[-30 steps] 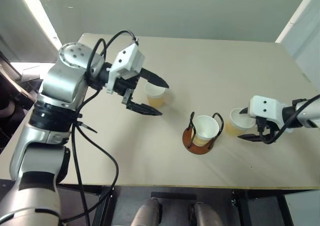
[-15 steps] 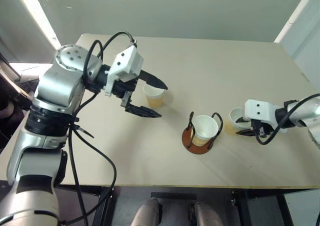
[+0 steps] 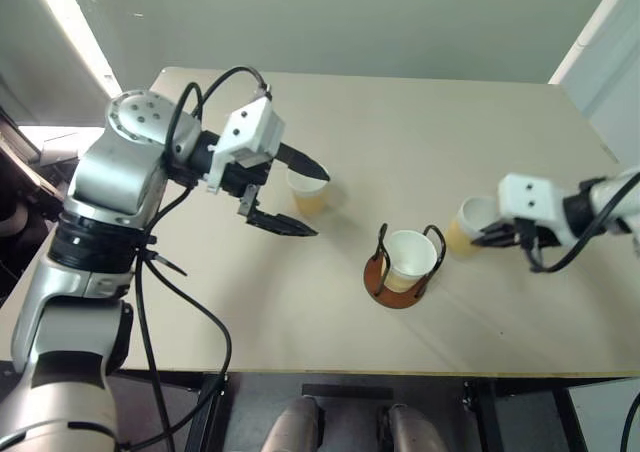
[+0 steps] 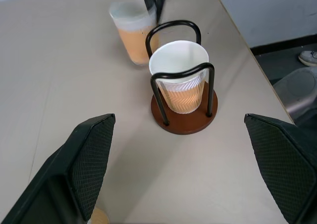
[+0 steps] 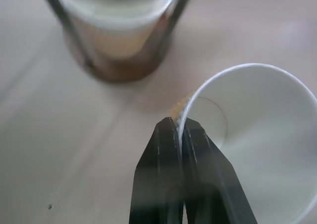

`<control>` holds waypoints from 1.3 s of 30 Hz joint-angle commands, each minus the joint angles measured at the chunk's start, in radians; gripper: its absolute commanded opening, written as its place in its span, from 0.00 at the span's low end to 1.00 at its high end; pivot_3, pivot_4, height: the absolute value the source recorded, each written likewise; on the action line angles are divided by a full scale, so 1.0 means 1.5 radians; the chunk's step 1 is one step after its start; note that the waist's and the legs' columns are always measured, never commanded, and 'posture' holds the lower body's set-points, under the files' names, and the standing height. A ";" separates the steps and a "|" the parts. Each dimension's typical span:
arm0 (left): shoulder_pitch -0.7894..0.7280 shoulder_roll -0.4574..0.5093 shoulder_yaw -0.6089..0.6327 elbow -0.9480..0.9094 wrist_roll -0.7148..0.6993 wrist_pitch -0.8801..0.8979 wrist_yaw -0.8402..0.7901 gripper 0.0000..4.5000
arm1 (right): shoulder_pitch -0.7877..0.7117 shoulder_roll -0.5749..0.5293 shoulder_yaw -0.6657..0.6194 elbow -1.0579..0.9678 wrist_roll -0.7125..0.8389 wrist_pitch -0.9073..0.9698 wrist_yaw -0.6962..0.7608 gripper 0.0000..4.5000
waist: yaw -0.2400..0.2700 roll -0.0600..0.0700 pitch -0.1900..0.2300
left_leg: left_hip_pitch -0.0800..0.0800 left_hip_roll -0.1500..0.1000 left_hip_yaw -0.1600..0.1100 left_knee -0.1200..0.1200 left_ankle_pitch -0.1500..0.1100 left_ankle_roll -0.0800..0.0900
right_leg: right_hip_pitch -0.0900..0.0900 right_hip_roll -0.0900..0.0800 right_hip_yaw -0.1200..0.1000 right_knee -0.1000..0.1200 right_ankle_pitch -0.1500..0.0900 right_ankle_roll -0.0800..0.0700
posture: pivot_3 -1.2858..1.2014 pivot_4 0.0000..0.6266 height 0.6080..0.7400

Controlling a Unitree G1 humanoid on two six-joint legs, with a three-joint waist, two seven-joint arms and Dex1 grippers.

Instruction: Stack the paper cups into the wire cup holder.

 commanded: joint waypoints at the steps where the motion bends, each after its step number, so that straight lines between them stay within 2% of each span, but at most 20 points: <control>1: 0.008 0.025 0.016 -0.036 -0.040 0.010 -0.026 1.00 | -0.094 -0.035 -0.042 -0.045 0.041 0.035 0.044 0.01 | -0.002 0.000 0.000 | 0.000 0.000 0.000 0.000 0.000 0.000 | 0.000 0.000 0.000 0.000 0.000 0.000 | 0.52 0.24 1.00; 5: 0.022 0.050 0.017 -0.061 -0.091 0.020 -0.026 1.00 | -0.214 -0.021 -0.019 -0.102 0.099 0.115 0.078 0.01 | -0.003 0.000 0.000 | 0.000 0.000 0.000 -0.001 0.000 0.000 | 0.000 0.000 0.000 -0.001 0.000 0.000 | 0.52 0.24 1.00; 11: 0.028 0.071 -0.001 -0.057 -0.104 0.009 -0.026 1.00 | -0.292 0.020 0.017 -0.152 0.145 0.194 0.080 0.01 | -0.003 0.000 0.000 | 0.000 0.000 -0.001 -0.001 0.000 0.000 | 0.000 0.000 0.000 -0.002 0.000 0.000 | 0.52 0.24 1.00; 18: 0.018 0.057 -0.013 -0.048 -0.100 0.004 -0.026 1.00 | -0.254 0.043 0.080 -0.162 0.100 0.149 0.079 0.01 | -0.003 0.000 0.000 | 0.000 0.000 -0.001 -0.001 0.000 0.000 | 0.000 0.000 0.000 -0.003 0.000 -0.001 | 0.52 0.24 1.00; 27: 0.020 0.063 -0.008 -0.060 -0.103 0.015 -0.026 1.00 | -0.204 0.027 0.085 -0.177 0.082 0.111 0.090 0.01 | -0.004 0.000 0.000 | 0.000 0.000 -0.001 -0.001 0.000 0.000 | 0.000 0.000 0.000 -0.002 0.000 -0.001 | 0.52 0.24 1.00; 36: 0.013 0.057 -0.006 -0.057 -0.097 0.020 -0.026 1.00 | -0.175 0.043 0.104 -0.219 0.084 0.115 0.081 0.01 | -0.004 0.000 0.000 | 0.000 0.000 -0.001 -0.001 0.000 0.000 | 0.000 0.000 0.000 -0.002 0.000 -0.001 | 0.52 0.24 1.00; 39: 0.010 0.054 -0.005 -0.054 -0.093 0.019 -0.026 1.00 | -0.172 0.054 0.116 -0.219 0.069 0.109 0.072 0.15 | -0.004 0.000 0.000 | 0.000 0.000 -0.001 -0.001 0.000 0.000 | 0.000 0.000 0.000 -0.002 0.000 -0.001 | 0.52 0.24 1.00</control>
